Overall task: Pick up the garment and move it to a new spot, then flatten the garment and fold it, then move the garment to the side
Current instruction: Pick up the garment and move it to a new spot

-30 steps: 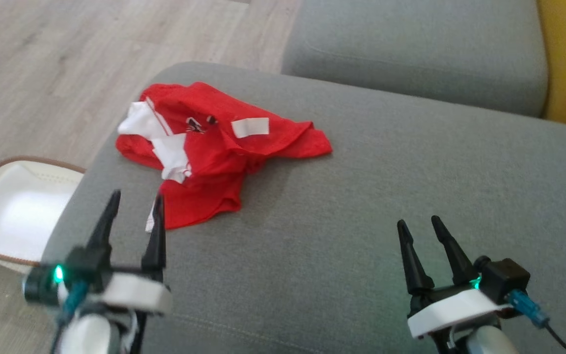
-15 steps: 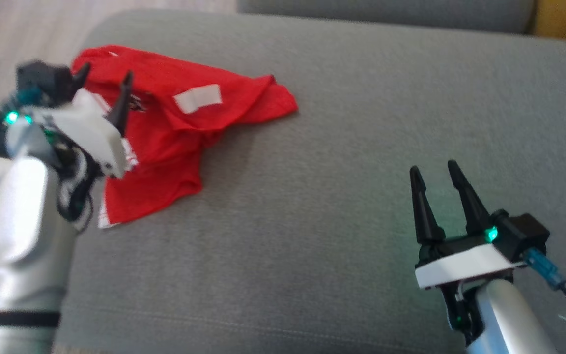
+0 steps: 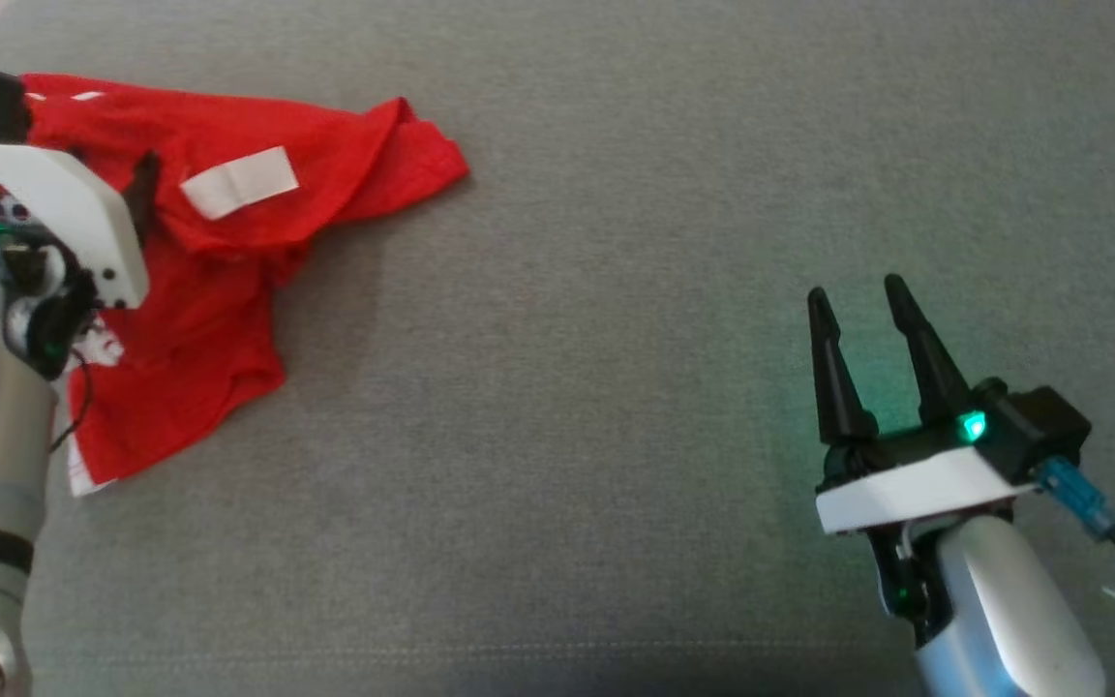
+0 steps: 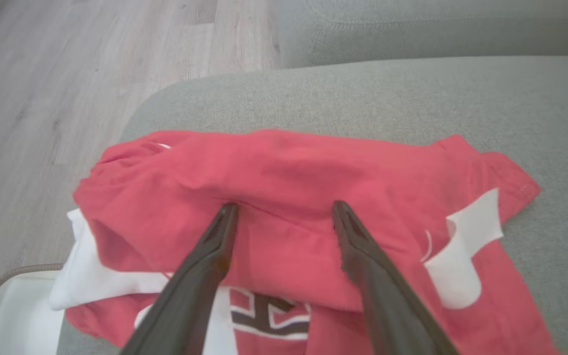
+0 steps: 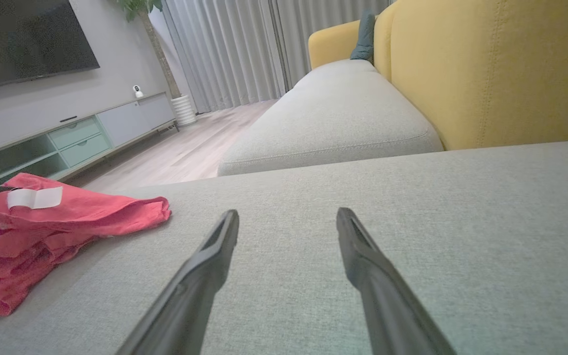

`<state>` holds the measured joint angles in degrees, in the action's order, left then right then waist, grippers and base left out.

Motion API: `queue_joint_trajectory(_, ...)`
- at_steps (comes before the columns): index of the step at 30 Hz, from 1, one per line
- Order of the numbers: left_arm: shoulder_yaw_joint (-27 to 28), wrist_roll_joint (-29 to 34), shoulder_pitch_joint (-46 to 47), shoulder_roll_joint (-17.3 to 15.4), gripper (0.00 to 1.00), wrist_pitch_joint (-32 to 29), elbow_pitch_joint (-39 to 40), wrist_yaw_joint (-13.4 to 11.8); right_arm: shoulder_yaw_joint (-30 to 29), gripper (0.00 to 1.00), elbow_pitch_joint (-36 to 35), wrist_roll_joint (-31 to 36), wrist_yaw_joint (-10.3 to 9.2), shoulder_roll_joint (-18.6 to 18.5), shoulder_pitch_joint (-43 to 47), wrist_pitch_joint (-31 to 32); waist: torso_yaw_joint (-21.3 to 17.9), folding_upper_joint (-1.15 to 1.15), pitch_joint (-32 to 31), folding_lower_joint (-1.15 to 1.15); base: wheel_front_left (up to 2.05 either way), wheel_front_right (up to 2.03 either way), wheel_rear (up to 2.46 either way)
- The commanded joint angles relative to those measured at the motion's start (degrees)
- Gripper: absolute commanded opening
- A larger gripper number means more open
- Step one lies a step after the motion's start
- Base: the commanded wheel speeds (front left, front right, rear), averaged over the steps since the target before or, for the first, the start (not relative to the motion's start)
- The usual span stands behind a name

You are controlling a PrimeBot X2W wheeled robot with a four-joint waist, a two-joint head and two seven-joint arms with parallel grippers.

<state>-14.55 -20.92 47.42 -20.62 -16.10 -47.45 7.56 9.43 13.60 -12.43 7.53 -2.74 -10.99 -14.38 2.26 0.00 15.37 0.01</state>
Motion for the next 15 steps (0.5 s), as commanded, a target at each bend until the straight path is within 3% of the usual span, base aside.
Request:
queue_joint_trajectory(1, 1.8, -0.3, 3.3, -3.5, 0.76, -0.4, 0.4, -0.1, 1.4, 1.00, -2.3, 0.4, -0.04, -0.1, -2.4, -0.6, -0.9, 0.00, 0.8, -0.01, 0.00, 0.00, 0.00)
queue_joint_trajectory(2, 1.8, -0.6, 3.7, -3.5, 0.16, -0.6, -0.4, -0.1, 1.4, 1.00, -2.4, 0.4, -0.04, -0.1, -2.5, -0.6, -1.2, 0.00, 1.0, -0.01, 0.00, 0.00, 0.00)
queue_joint_trajectory(3, 1.7, -0.8, 4.0, -3.3, 0.00, -0.6, -1.1, -0.1, 1.4, 1.00, -2.4, 0.4, -0.04, -0.1, -2.5, -0.6, -1.3, 0.00, 1.1, -0.01, 0.00, 0.00, 0.00)
queue_joint_trajectory(6, 1.5, -0.8, 4.5, -3.2, 0.00, 0.8, -1.6, -0.1, 1.3, 1.00, -2.5, 0.3, -0.04, -0.1, -2.6, -0.6, -1.6, 0.00, 1.1, -0.01, 0.00, 0.00, 0.00)
queue_joint_trajectory(15, 1.6, -0.3, 6.3, -1.4, 0.00, 14.4, 0.7, -0.9, 2.7, 1.00, -1.8, 0.0, -0.04, -0.1, -1.0, -0.6, -1.2, 0.00, -3.5, -0.01, 0.00, 0.00, 0.00)
